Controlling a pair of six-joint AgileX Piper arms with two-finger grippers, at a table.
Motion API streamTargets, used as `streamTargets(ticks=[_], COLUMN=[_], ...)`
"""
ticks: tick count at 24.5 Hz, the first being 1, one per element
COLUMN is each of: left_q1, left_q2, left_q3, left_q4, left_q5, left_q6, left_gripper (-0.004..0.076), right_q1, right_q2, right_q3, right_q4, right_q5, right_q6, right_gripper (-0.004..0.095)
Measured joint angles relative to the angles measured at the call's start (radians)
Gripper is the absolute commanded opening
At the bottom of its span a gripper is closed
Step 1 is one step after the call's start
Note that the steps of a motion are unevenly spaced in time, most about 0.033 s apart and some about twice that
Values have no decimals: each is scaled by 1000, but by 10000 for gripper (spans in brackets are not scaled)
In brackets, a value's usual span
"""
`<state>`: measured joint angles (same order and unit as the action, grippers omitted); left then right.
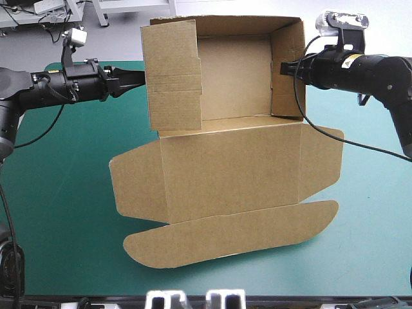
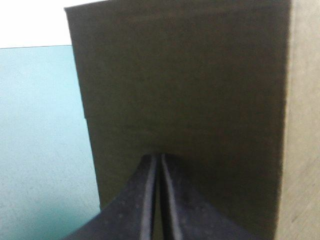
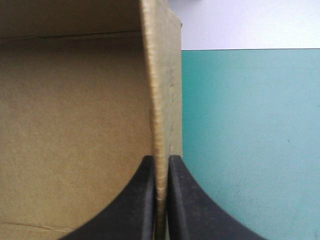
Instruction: Fold the box
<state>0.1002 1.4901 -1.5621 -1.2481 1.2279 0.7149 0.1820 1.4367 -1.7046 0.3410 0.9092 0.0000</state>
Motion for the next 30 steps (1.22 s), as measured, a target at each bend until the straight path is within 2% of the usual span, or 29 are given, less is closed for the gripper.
streamTargets(ticks=[3, 8, 10, 20, 30], left_q1=[0, 0, 0, -58, -63], left_q2=[0, 0, 0, -2, -4], left_q3=[0, 0, 0, 0, 0], left_q4=[0, 0, 0, 1, 14], left_q5=[0, 0, 0, 0, 0], left_q6=[-9, -10, -11, -33, -36], left_gripper=[153, 360, 401, 403, 403], right_q1=[0, 0, 0, -1, 0], right_q2=[1, 12, 22, 74, 86], right_q3=[0, 0, 0, 0, 0], right_q4=[-1, -2, -4, -20, 12], right_q5=[0, 0, 0, -7, -16], right_q6=[-6, -8, -8, -28, -48], right_gripper=[-13, -13, -13, -13, -13])
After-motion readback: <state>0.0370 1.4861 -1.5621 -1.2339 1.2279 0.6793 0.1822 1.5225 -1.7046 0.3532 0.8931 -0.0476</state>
